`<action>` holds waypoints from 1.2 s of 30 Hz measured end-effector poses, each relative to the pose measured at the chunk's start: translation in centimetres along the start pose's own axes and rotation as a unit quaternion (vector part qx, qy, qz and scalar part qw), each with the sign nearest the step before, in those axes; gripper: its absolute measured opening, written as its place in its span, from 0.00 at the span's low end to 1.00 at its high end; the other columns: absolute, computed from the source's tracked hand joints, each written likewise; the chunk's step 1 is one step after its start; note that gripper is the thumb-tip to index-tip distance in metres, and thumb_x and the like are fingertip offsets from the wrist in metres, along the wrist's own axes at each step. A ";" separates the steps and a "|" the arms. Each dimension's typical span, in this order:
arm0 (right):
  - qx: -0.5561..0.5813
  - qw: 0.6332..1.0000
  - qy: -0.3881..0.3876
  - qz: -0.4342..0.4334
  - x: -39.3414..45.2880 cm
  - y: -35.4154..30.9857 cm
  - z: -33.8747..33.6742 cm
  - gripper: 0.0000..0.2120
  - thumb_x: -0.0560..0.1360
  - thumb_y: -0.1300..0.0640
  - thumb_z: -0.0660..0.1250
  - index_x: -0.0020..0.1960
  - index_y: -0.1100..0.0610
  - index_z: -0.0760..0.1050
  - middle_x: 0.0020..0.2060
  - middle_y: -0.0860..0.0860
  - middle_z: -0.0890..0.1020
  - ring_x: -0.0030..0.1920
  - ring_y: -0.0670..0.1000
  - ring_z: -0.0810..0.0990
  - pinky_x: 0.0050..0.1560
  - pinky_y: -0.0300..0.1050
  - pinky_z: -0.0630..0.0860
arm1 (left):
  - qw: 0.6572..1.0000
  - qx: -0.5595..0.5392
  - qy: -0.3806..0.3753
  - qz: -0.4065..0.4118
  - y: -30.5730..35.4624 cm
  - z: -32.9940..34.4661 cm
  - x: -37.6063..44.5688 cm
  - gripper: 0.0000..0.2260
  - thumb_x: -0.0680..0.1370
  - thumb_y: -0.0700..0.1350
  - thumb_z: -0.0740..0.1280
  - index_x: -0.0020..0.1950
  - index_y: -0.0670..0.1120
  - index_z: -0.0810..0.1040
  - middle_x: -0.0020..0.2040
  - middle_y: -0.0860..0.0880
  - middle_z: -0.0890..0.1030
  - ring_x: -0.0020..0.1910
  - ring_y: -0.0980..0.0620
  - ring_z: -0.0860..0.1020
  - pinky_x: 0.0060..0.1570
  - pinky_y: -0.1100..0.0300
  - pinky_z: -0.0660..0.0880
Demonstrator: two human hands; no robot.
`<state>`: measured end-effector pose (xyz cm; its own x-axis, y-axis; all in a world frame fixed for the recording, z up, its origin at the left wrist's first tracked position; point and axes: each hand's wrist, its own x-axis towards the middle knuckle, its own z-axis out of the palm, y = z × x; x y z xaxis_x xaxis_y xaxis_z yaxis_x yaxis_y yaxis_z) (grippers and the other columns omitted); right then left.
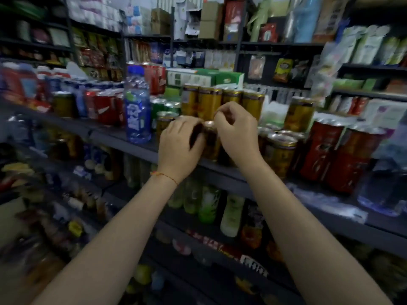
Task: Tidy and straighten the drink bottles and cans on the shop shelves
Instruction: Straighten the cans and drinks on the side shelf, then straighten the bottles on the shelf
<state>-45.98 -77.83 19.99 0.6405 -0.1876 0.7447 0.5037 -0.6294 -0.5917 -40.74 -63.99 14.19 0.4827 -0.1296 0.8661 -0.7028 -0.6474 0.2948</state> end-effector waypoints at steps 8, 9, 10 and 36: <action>0.085 0.958 -0.250 0.115 -13.0 2.3 12.8 0.11 0.79 0.56 0.63 0.40 0.55 0.78 0.30 0.50 0.81 0.31 0.49 0.80 0.35 0.50 0.78 | 0.911 0.048 -0.257 -0.318 -12.0 -6.0 -14.8 0.10 0.81 0.49 0.61 0.46 0.52 0.80 0.45 0.52 0.82 0.45 0.49 0.80 0.42 0.55 0.77; 0.084 0.947 -0.281 0.129 -14.4 2.3 14.4 0.11 0.79 0.56 0.63 0.40 0.56 0.78 0.30 0.51 0.80 0.32 0.51 0.80 0.35 0.50 0.78 | 0.897 0.047 -0.274 -0.343 -13.5 -6.7 -16.1 0.10 0.82 0.48 0.61 0.45 0.52 0.80 0.43 0.53 0.81 0.45 0.49 0.80 0.41 0.56 0.76; 0.074 0.937 -0.311 0.140 -15.8 2.6 16.1 0.11 0.79 0.55 0.63 0.41 0.57 0.78 0.31 0.52 0.80 0.33 0.52 0.80 0.35 0.49 0.77 | 0.885 0.036 -0.273 -0.375 -14.9 -7.2 -17.3 0.10 0.82 0.48 0.61 0.46 0.51 0.81 0.41 0.54 0.81 0.44 0.50 0.79 0.40 0.57 0.74; -0.087 0.825 -0.173 0.530 -18.8 14.3 54.0 0.34 0.70 0.47 0.78 0.70 0.60 0.72 0.66 0.51 0.77 0.65 0.52 0.76 0.61 0.41 0.72 | 0.720 -0.209 -0.323 -0.577 -49.3 -4.1 -26.7 0.09 0.79 0.46 0.64 0.43 0.51 0.83 0.43 0.52 0.84 0.46 0.52 0.81 0.52 0.51 0.79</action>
<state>-19.53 -42.61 -19.13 0.8103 -0.4946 -0.3142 -0.5181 -0.3541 -0.7786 -21.14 -25.59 -21.80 0.9190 -0.0952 -0.3827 0.3316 -0.3390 0.8804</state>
